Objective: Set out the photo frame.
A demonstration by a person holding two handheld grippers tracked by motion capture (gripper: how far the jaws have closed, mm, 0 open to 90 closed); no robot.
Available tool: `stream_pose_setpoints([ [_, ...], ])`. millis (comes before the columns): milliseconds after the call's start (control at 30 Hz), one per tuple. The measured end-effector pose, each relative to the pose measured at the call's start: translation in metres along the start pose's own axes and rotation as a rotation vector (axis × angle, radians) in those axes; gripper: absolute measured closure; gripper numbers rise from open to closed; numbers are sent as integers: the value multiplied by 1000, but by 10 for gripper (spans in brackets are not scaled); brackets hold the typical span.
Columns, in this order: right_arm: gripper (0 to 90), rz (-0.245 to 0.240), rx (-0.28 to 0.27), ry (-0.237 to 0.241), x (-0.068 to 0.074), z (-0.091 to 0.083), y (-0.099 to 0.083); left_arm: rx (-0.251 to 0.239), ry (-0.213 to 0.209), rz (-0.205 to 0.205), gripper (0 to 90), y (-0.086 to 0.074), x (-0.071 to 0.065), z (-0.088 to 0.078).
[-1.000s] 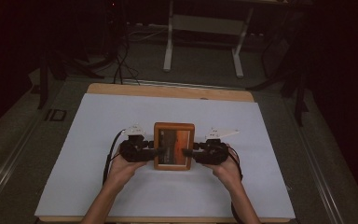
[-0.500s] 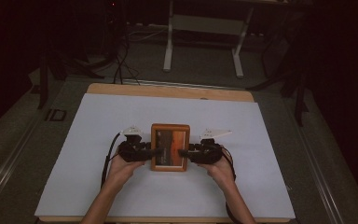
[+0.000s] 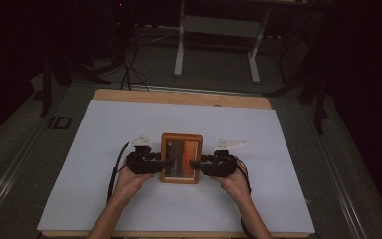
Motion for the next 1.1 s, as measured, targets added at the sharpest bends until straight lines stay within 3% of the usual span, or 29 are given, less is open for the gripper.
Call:
stream_pose_setpoints([
  [233, 597, -4, -2, 7, -1, 0, 0, 8, 7, -12, 517, 0, 0, 0],
  [367, 582, -19, 2, -6, 1, 0, 0, 18, 3, -11, 456, 0, 0, 0],
  [567, 514, -32, -6, -10, 2, -2, 2, 4, 12, -23, 423, 2, 1, -6],
  [833, 413, -72, -28, -31, 5, -15, 13, -28, 30, -19, 383, 6, 2, -16],
  [1100, 377, -85, -50, -53, 1, -36, 21, -55, 59, -9, 378, 11, 6, -36],
])
Point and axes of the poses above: each handheld gripper's, and its own axes: z roughly forward along the jaws, y roughly out of its top, x roughly to its left, the point moved 1 cm from there along z, roughly forward along the jaws, and after that the axes turned 14 degrees about -x, right-handed, at the moved point
